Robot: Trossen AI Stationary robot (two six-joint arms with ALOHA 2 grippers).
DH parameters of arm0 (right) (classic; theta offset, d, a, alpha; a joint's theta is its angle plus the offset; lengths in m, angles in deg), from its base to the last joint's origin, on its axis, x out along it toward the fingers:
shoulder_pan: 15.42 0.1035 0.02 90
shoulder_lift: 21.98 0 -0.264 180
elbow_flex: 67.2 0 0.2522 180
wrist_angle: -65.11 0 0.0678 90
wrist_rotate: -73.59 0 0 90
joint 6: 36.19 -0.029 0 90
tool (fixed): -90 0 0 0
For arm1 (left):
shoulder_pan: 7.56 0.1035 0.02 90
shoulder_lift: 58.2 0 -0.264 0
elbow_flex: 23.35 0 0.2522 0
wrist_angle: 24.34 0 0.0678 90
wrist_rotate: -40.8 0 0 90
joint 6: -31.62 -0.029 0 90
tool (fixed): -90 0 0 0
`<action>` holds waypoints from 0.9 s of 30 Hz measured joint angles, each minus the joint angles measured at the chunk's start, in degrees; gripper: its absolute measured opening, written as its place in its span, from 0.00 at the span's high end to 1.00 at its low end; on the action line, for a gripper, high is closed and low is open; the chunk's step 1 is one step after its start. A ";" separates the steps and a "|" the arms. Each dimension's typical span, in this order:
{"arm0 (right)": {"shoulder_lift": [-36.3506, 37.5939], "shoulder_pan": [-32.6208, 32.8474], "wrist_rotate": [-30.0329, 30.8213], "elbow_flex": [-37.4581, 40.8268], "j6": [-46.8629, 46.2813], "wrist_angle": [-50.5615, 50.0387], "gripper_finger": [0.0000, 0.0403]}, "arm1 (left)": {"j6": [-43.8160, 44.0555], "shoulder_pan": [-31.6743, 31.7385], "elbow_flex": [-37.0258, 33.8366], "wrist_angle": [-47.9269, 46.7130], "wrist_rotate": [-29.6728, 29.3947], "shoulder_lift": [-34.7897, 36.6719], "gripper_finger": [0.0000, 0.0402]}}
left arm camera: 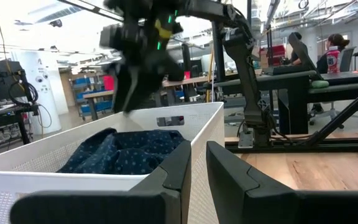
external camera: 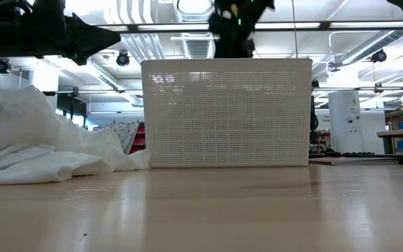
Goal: Sort clothes
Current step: Move the gray socks to the center of the table
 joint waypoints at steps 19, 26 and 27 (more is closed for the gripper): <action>7.37 26.89 5.90 -10.88 1.38 -4.65 0.52 | -0.91 -0.02 -0.02 2.11 1.14 0.00 0.91; 7.17 36.52 5.82 3.13 0.86 6.95 0.53 | -0.31 -0.64 -0.02 2.56 9.32 0.02 0.91; 7.32 37.35 5.84 5.30 0.84 8.61 0.53 | -0.14 -1.02 -0.02 2.64 10.74 0.02 0.91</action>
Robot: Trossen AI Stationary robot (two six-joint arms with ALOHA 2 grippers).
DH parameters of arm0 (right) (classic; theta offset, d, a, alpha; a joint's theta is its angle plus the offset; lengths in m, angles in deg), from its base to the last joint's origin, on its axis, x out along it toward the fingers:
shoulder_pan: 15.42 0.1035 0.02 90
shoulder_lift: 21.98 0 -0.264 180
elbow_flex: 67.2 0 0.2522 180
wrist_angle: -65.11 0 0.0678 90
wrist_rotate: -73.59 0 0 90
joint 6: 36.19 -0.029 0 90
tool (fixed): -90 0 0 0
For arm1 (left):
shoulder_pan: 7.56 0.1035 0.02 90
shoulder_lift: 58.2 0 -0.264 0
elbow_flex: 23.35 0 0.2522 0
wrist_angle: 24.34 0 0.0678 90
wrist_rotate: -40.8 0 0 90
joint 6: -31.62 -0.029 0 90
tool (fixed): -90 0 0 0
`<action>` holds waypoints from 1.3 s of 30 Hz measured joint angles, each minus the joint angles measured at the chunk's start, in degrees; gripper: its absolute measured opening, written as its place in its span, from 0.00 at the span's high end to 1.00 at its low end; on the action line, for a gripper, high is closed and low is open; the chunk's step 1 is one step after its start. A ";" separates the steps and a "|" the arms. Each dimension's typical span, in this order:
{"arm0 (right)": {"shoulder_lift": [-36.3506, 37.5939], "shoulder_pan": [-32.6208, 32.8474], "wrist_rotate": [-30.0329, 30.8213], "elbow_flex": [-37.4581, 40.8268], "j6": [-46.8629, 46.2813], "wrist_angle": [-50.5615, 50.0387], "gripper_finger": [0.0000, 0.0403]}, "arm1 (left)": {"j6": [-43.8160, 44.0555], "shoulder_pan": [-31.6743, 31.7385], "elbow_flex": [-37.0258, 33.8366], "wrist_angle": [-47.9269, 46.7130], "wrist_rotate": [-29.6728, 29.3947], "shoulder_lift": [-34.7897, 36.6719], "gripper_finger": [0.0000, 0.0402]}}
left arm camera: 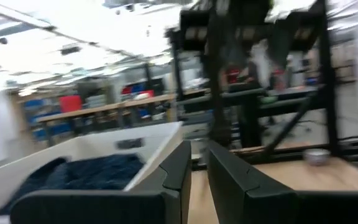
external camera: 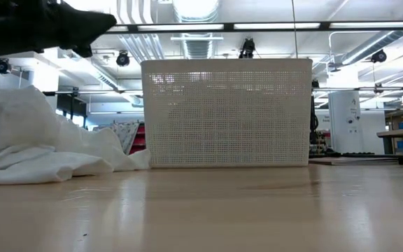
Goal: Sort clothes
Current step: Move the gray socks to the center of the table
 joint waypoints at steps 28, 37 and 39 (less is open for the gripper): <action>15.02 5.88 -5.27 46.32 0.63 40.05 0.53 | 58.71 -30.43 72.91 -115.33 -9.02 -41.65 1.00; 18.36 5.99 -6.13 52.89 1.00 47.44 0.53 | 84.17 -34.76 79.15 -121.62 -3.20 -51.99 1.00; 18.36 6.01 -6.15 52.94 1.38 48.03 0.53 | 89.69 -35.31 79.78 -123.38 -2.15 -53.57 1.00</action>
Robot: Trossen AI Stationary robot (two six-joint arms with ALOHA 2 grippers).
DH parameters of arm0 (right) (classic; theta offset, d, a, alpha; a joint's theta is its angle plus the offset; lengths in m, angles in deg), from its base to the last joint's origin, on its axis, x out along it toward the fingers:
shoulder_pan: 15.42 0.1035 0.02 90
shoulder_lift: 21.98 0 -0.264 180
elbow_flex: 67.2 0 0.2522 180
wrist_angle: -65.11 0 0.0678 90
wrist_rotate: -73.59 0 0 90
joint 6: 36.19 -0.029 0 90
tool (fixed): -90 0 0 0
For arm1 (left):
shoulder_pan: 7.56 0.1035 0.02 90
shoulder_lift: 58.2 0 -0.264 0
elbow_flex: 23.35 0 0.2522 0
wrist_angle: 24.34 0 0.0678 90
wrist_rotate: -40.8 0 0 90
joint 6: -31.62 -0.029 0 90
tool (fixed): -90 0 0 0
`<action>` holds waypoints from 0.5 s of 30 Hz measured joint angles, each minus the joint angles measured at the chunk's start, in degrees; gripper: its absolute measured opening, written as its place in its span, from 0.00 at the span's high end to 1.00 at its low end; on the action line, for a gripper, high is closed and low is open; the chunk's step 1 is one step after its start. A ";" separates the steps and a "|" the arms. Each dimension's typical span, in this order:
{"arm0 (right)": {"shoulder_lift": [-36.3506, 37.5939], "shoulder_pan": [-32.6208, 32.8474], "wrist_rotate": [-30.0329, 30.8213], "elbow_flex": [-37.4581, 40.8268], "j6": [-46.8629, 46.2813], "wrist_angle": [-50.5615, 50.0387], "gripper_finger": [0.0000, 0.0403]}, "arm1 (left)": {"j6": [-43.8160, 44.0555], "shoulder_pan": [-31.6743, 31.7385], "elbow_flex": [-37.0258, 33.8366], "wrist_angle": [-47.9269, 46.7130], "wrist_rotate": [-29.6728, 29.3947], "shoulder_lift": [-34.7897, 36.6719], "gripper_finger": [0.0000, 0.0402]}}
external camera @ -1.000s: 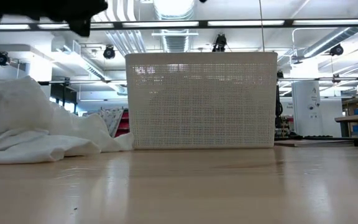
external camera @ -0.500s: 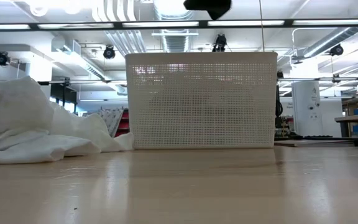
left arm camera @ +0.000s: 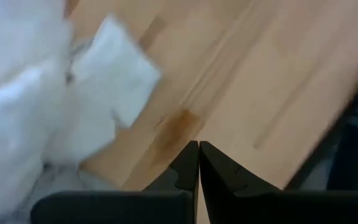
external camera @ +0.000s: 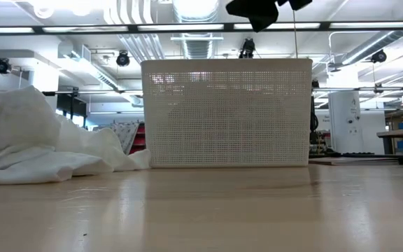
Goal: Sort clothes
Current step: Move the gray socks to the center of the table
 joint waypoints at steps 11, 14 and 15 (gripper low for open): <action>-0.26 -0.02 -2.31 0.16 0.13 0.31 0.53 | 19.53 -2.98 -2.79 -12.14 12.43 -6.85 1.00; -0.35 -0.02 -2.53 0.20 -0.22 0.25 0.53 | 24.36 -3.19 -6.29 -12.68 13.20 -6.70 1.00; -0.35 -0.02 -2.53 0.20 -0.44 0.29 0.53 | 26.17 -3.24 -7.74 -12.54 14.02 -6.47 1.00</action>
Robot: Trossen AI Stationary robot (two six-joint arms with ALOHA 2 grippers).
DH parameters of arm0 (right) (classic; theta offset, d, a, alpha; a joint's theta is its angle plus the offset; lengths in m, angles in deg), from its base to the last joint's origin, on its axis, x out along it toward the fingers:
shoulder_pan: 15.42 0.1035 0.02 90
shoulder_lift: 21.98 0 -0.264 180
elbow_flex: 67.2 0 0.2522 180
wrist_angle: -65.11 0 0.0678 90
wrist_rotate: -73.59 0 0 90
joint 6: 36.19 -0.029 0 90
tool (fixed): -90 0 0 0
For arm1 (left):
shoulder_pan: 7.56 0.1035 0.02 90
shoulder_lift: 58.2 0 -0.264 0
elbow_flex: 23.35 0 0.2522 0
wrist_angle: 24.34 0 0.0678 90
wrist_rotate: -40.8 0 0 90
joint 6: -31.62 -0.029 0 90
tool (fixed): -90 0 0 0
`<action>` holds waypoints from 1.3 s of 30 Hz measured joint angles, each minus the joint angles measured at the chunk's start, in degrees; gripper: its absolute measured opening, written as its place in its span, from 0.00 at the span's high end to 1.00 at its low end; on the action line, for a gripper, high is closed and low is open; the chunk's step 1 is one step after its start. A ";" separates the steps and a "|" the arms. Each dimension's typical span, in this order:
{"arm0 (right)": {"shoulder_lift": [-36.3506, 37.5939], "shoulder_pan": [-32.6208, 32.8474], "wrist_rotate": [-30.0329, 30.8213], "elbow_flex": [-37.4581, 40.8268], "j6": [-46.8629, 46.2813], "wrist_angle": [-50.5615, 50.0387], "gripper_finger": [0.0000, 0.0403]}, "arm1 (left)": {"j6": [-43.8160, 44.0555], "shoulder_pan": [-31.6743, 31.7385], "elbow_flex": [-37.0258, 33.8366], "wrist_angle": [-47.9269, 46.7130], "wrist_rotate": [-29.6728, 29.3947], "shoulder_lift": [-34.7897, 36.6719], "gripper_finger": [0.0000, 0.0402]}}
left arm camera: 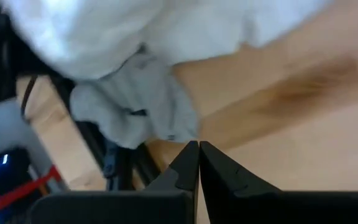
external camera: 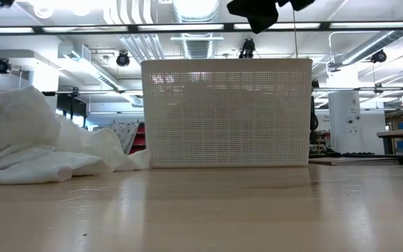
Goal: Sort clothes
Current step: Move the gray socks to the center of the table
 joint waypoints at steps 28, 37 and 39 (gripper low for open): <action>-0.02 1.25 -0.46 0.22 -3.27 -0.48 0.53 | 2.10 0.71 -32.43 26.47 8.50 2.70 0.46; -0.02 1.25 -0.46 0.24 -1.37 -0.48 0.53 | -1.35 0.52 -23.71 27.62 2.82 2.29 0.96; -0.02 1.25 -0.46 0.24 -0.88 -0.50 0.53 | -1.24 0.52 -21.16 27.26 1.28 2.29 0.96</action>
